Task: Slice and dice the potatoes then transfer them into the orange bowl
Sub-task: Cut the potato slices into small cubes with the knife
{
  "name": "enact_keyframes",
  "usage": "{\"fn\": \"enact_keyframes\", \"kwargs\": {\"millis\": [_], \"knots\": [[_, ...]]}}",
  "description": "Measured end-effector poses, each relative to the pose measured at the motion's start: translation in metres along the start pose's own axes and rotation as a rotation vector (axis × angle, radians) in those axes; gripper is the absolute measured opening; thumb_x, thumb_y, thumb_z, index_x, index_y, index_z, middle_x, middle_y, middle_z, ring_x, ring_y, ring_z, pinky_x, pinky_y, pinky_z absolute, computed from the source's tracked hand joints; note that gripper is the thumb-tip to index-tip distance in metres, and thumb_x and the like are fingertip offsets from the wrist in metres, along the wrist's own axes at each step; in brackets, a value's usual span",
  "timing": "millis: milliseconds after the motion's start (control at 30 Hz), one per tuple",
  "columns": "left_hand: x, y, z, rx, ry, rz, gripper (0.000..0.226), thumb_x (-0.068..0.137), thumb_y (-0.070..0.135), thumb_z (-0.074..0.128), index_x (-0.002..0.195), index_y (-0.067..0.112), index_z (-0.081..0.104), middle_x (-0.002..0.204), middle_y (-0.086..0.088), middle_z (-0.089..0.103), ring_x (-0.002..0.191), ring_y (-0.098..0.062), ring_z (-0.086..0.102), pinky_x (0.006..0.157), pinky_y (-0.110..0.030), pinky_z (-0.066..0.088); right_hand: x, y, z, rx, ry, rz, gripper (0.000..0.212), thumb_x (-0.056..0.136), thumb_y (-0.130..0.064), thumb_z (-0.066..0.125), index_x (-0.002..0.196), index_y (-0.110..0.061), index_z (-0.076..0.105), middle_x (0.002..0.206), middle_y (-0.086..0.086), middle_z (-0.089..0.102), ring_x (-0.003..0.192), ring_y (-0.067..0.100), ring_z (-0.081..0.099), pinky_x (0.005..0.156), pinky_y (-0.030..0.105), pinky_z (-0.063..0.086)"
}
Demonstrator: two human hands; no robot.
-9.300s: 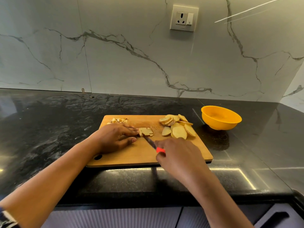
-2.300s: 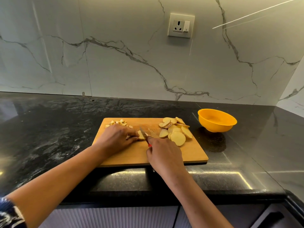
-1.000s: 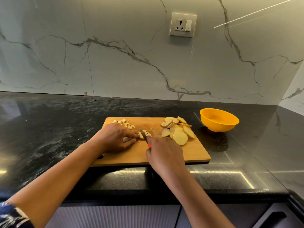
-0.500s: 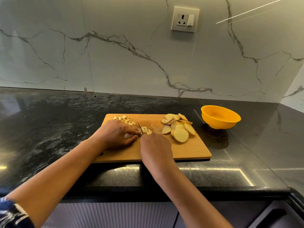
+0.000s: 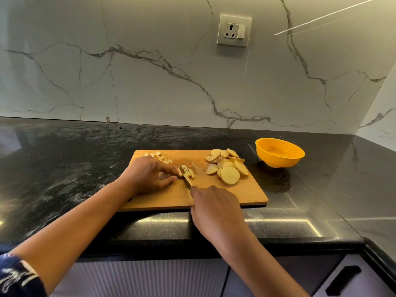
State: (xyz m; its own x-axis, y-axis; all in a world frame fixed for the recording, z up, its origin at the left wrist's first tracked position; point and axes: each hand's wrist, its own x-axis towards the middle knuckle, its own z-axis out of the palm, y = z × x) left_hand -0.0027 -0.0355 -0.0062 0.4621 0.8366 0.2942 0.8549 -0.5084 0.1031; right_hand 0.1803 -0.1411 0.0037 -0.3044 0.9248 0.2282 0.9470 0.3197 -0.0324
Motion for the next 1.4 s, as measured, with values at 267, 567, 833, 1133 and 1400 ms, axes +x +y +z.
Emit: {"fn": "enact_keyframes", "kwargs": {"millis": [267,567,833,1133,1400], "knots": [[0.000,-0.001,0.001,-0.005,0.028,-0.021,0.031,0.084,0.058,0.054,0.110,0.044,0.065,0.106,0.019,0.068,0.079,0.004,0.051,0.063,-0.005,0.031,0.019,-0.005,0.017,0.046,0.060,0.026,0.035,0.101,-0.020,0.040,0.135,-0.015,0.045,0.101,0.004,0.062,0.084,0.020,0.056,0.049,0.025,0.028],[0.000,0.000,0.005,-0.091,0.129,0.006,0.102,0.050,0.100,0.009,0.105,0.039,0.069,0.103,0.016,0.070,0.084,0.001,0.060,0.063,-0.009,0.040,0.034,0.012,0.016,0.251,0.147,0.066,0.040,0.100,-0.030,0.042,0.139,-0.023,0.045,0.098,-0.002,0.065,0.078,0.011,0.053,0.062,0.024,0.042],[0.019,0.024,0.010,-0.155,-0.115,-0.042,0.112,0.052,0.094,0.031,0.144,0.032,0.029,0.146,0.005,0.041,0.132,-0.014,0.041,0.107,-0.031,0.034,0.063,0.042,0.018,0.317,0.259,0.232,0.046,0.099,-0.030,0.045,0.145,-0.025,0.039,0.103,-0.003,0.066,0.080,0.008,0.058,0.065,0.024,0.051],[0.028,0.018,0.013,-0.264,-0.046,-0.047,0.055,0.082,0.047,0.064,0.132,0.027,0.052,0.134,0.007,0.054,0.120,-0.007,0.050,0.096,-0.015,0.033,0.065,0.048,0.030,0.327,0.239,0.235,0.048,0.099,-0.033,0.046,0.145,-0.028,0.037,0.118,-0.002,0.064,0.096,0.012,0.057,0.075,0.027,0.050],[0.034,0.015,0.011,-0.384,-0.076,-0.046,0.059,0.077,0.045,0.069,0.130,0.027,0.053,0.132,0.006,0.056,0.116,-0.007,0.053,0.094,-0.018,0.043,0.062,0.053,0.031,0.349,0.244,0.270,0.049,0.099,-0.034,0.047,0.146,-0.029,0.035,0.117,-0.004,0.064,0.094,0.010,0.058,0.076,0.026,0.052]]}}
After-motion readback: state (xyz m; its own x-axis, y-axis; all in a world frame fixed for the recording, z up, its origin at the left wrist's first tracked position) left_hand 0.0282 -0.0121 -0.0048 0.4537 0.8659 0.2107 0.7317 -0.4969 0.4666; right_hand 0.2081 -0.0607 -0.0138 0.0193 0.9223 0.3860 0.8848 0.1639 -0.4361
